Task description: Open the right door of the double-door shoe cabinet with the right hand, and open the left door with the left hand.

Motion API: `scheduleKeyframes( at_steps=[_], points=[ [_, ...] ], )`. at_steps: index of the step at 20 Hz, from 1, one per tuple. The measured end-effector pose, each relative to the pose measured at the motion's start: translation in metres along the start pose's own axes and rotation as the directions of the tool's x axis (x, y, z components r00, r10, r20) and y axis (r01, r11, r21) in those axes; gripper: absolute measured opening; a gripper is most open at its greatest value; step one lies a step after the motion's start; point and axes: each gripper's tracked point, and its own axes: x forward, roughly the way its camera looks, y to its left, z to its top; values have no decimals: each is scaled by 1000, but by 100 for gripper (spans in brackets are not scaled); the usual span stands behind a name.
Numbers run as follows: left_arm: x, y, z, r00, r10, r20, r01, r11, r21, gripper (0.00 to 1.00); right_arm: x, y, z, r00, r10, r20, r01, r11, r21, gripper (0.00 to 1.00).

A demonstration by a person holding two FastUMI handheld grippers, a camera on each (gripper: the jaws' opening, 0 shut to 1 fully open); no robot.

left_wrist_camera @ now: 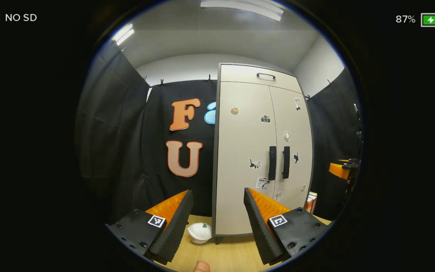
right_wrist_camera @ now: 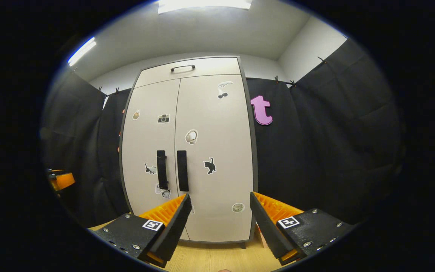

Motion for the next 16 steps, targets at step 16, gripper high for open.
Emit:
scheduleKeyframes(
  at_steps=[16],
  points=[
    [-3,36,-11,1000,27,-8,-27,1000,3,81,139,86,5,997,6,-76,-8,1000,-26,95]
  ],
)
